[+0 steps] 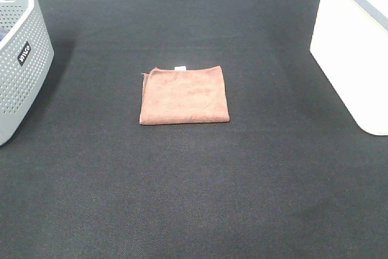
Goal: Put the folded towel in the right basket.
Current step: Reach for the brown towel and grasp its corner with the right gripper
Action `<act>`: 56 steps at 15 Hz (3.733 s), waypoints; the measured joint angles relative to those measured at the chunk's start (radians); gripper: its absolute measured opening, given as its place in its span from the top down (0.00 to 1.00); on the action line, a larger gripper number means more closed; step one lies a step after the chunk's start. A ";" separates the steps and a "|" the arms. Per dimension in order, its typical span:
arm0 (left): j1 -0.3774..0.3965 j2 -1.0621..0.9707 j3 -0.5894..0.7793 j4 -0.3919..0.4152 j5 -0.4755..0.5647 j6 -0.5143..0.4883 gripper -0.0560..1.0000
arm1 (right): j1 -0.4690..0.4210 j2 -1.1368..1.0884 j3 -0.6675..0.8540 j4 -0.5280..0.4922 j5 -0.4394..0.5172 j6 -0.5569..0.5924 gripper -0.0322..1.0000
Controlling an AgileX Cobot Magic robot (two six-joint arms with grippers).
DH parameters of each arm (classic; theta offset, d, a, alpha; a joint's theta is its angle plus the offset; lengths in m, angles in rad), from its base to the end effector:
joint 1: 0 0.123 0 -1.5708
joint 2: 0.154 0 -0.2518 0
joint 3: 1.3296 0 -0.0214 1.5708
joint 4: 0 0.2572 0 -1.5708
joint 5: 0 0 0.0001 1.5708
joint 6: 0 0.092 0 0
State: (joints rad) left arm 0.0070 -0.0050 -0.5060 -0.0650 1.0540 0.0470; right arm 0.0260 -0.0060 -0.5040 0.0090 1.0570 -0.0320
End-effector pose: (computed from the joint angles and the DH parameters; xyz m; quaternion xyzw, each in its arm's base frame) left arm 0.0340 -0.0050 0.2825 0.0183 0.8479 -0.0182 0.5295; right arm 0.0340 0.0016 0.2815 -0.0248 0.8493 0.0029 0.5274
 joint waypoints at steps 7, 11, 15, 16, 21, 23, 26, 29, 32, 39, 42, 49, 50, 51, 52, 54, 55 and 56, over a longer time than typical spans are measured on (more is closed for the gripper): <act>0.000 0.000 0.000 0.000 0.000 0.000 0.12 | 0.000 0.000 0.000 0.000 0.000 0.000 0.23; 0.000 0.000 0.000 0.000 0.000 0.000 0.12 | 0.000 0.029 -0.003 0.000 -0.001 0.000 0.24; 0.000 0.000 0.000 0.000 0.000 0.000 0.12 | 0.000 0.290 -0.080 0.005 -0.042 -0.003 0.24; 0.000 0.000 0.000 0.000 0.000 0.000 0.12 | 0.000 0.360 -0.105 0.013 -0.044 -0.004 0.24; 0.000 0.000 0.000 0.000 0.000 0.000 0.12 | 0.000 0.629 -0.241 0.059 -0.061 -0.006 0.24; 0.000 0.000 0.000 0.000 0.000 0.000 0.12 | 0.000 0.788 -0.359 0.099 -0.061 -0.011 0.24; 0.000 0.000 0.000 0.000 0.000 0.000 0.12 | 0.000 0.969 -0.507 0.137 -0.064 -0.093 0.24; 0.000 0.000 0.000 0.000 0.000 0.000 0.12 | 0.000 1.197 -0.685 0.171 -0.065 -0.126 0.24; 0.000 0.000 0.000 0.000 0.000 0.000 0.12 | 0.052 1.367 -0.823 0.199 -0.069 -0.145 0.24; 0.000 0.000 0.000 0.000 0.000 0.000 0.12 | 0.229 1.728 -1.035 0.214 -0.086 -0.150 0.24; 0.000 0.000 0.000 0.000 0.000 0.000 0.12 | 0.232 1.908 -1.128 0.274 -0.088 -0.150 0.24; 0.000 0.000 0.000 0.000 0.000 0.000 0.12 | 0.232 2.258 -1.394 0.476 -0.030 -0.177 0.24; 0.000 0.000 0.000 0.000 0.000 0.000 0.12 | 0.232 2.258 -1.394 0.476 -0.030 -0.177 0.24; 0.000 0.000 0.000 0.000 0.000 0.000 0.12 | 0.232 2.332 -1.466 0.494 0.012 -0.178 0.24; 0.000 0.000 0.000 0.000 0.000 0.000 0.12 | 0.232 2.369 -1.507 0.495 0.036 -0.180 0.24; 0.000 0.000 0.000 0.000 0.000 0.000 0.12 | 0.232 2.452 -1.593 0.502 0.072 -0.185 0.24; 0.000 0.000 0.000 0.000 0.000 0.000 0.12 | 0.231 2.494 -1.629 0.503 0.086 -0.186 0.24; 0.000 0.000 0.000 0.000 0.000 0.000 0.12 | 0.226 2.513 -1.641 0.515 0.089 -0.186 0.24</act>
State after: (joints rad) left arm 0.0070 -0.0050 -0.5060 -0.0650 1.0540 0.0470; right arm 0.2520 2.5070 -2.1450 0.5240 1.1460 -0.2180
